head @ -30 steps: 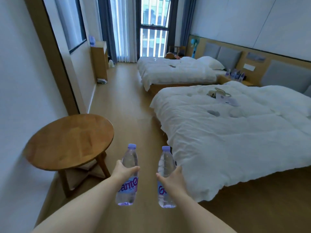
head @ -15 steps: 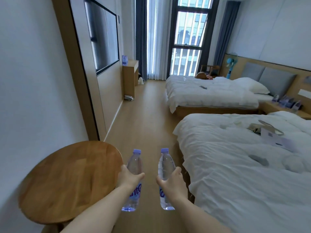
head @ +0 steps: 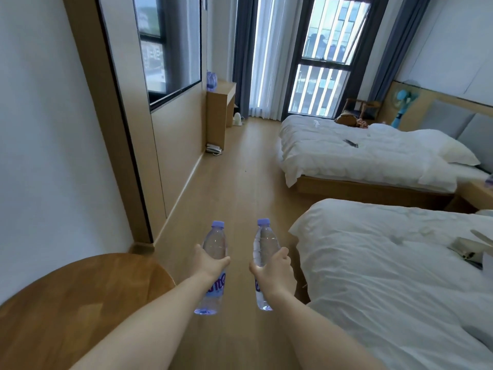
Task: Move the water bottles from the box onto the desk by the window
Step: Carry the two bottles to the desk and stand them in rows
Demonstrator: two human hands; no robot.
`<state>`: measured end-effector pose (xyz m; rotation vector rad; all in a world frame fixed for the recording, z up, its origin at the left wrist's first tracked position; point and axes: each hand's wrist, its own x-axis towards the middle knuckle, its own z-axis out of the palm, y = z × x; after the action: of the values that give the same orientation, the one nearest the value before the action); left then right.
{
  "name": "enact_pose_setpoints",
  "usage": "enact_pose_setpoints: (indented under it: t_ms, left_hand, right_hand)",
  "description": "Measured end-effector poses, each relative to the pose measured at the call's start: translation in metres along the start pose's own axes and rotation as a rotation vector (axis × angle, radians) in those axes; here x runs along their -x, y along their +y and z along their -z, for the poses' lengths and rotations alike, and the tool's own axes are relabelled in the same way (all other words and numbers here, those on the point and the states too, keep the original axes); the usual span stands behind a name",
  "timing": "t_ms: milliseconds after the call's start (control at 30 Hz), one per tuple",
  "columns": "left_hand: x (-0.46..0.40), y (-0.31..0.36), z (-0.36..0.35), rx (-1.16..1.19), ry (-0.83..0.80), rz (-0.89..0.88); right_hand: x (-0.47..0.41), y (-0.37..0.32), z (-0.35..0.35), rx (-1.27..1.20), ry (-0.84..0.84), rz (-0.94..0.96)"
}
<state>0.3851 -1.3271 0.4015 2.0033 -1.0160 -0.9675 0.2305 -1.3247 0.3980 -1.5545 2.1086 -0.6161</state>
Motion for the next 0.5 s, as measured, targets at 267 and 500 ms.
enact_pose_setpoints:
  t_ms: [267, 500]
  left_hand:
    - [-0.164, 0.098, -0.034, 0.071, -0.045, -0.021]
    - [-0.315, 0.164, -0.101, 0.108, -0.038, -0.015]
  right_hand:
    - [-0.177, -0.062, -0.021, -0.148, -0.004, -0.052]
    - [-0.355, -0.090, -0.051, -0.171, -0.013, -0.035]
